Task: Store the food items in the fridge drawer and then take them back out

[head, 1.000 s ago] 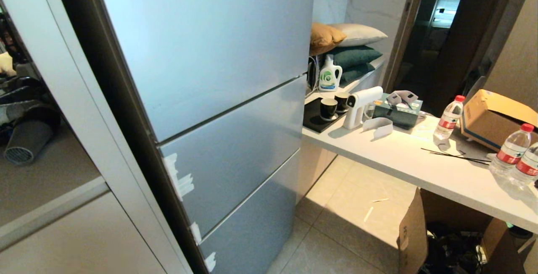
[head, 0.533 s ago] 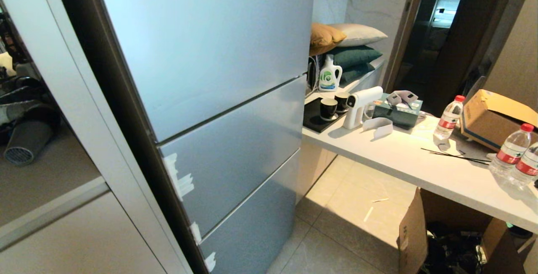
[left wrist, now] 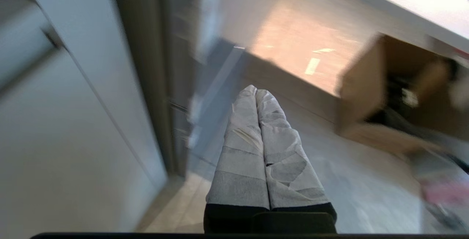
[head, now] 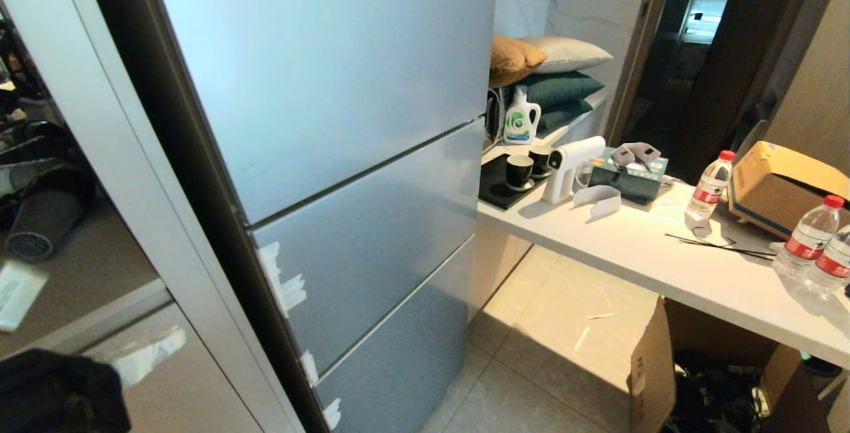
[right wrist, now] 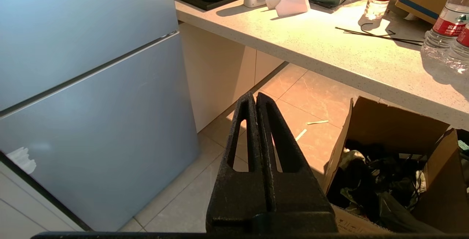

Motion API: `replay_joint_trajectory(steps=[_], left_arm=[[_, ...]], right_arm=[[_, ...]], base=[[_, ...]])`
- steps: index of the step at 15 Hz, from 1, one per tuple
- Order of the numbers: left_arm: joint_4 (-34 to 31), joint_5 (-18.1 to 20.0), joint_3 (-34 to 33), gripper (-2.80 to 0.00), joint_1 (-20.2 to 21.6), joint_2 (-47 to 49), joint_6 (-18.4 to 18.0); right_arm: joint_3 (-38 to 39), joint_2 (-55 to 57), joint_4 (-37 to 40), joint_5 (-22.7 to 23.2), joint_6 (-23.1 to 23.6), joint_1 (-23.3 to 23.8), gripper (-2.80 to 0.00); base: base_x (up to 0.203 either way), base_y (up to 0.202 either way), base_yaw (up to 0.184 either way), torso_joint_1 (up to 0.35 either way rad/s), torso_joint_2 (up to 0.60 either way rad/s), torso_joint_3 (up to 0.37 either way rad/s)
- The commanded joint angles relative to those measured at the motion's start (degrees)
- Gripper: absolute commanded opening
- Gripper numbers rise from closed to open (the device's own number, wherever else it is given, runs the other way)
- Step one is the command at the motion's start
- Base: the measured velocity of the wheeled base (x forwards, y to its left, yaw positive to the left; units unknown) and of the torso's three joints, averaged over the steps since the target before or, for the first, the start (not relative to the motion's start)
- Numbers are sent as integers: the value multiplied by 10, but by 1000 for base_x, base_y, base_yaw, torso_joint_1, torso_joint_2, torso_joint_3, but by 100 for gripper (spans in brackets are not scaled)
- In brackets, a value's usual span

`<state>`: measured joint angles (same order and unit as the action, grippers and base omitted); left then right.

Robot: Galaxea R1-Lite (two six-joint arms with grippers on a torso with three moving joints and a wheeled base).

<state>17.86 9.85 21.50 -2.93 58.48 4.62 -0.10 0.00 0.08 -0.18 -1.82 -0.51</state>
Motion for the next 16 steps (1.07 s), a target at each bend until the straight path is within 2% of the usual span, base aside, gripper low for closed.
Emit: replay_joint_trajectory(steps=[1,3,9,13,16], left_arm=[[112,-32,7,-280,11,155,-3],[148,-59,20,-280,16,194,-8],[154,-94,65,-280,18,251,-16],[164,-95,85,-280,18,278,-12],[220,-105,89,-280,20,317,-13]], right_arm=[[0,1,0,0,0,0,-280],[0,1,0,0,0,0,-280],[0,1,0,0,0,0,-280],[0,1,0,0,-1,0,-280],[0,1,0,0,-1,0,-280]], base=[[0,0,0,0,0,0],[0,0,0,0,0,0],[0,0,0,0,0,0],[0,0,0,0,0,0],[0,0,0,0,0,0]])
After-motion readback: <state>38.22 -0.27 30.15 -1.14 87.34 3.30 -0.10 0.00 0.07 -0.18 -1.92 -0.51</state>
